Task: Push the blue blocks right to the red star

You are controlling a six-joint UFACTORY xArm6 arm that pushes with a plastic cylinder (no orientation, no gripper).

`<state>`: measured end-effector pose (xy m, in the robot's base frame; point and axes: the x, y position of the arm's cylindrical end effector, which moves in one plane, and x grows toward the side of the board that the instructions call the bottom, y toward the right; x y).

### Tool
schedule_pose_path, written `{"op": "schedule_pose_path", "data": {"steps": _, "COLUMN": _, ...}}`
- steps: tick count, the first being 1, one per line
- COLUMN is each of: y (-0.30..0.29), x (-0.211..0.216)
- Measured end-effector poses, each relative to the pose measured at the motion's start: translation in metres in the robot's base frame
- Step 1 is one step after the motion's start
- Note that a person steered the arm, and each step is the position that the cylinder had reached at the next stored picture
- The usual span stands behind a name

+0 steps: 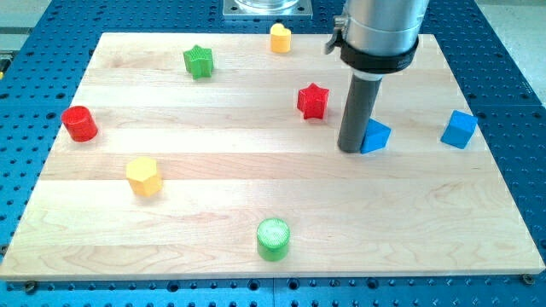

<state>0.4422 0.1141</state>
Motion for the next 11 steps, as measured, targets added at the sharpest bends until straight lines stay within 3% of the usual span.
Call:
{"op": "schedule_pose_path", "data": {"steps": 3, "y": 0.095, "x": -0.001}}
{"op": "schedule_pose_path", "data": {"steps": 5, "y": 0.105, "x": 0.048}}
{"op": "schedule_pose_path", "data": {"steps": 7, "y": 0.210, "x": 0.047}}
{"op": "schedule_pose_path", "data": {"steps": 8, "y": 0.229, "x": 0.031}}
{"op": "schedule_pose_path", "data": {"steps": 9, "y": 0.212, "x": 0.023}}
{"op": "schedule_pose_path", "data": {"steps": 11, "y": 0.121, "x": -0.009}}
